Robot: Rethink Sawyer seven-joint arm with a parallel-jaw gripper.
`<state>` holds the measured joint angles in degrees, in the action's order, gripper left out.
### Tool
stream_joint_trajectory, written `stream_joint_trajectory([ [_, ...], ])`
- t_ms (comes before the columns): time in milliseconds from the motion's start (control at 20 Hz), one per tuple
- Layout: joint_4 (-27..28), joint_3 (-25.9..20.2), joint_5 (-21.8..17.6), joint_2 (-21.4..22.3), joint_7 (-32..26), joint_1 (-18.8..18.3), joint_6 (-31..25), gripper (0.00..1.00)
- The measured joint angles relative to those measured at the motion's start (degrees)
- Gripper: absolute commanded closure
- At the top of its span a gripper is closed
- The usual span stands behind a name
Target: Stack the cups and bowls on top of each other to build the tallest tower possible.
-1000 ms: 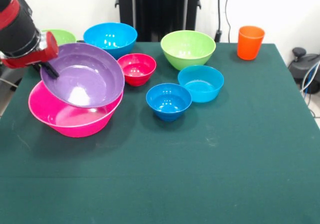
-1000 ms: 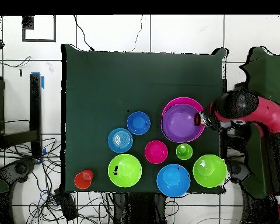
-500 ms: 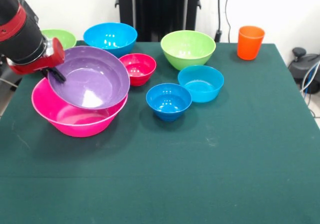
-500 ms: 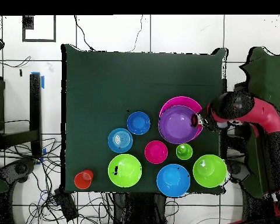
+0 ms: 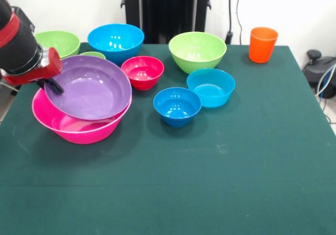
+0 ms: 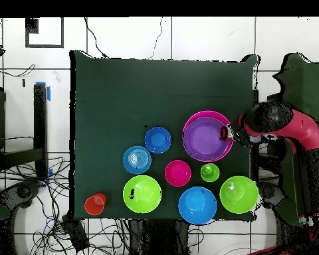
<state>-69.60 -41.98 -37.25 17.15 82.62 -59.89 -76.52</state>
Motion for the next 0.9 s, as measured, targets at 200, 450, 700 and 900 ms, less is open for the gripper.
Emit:
stream_joint_trajectory([
  [200, 1.93, 0.0, -0.01, -1.06, 0.0, 0.28, 0.0, 1.0],
  [450, 3.61, 0.0, -0.01, -2.32, 0.0, 0.4, -0.01, 1.0],
  [700, 4.4, -0.23, 0.2, -3.09, 0.0, 0.37, -0.03, 0.0],
  [900, 4.49, -0.54, 0.45, -3.45, 0.0, 0.45, -0.02, 0.0],
])
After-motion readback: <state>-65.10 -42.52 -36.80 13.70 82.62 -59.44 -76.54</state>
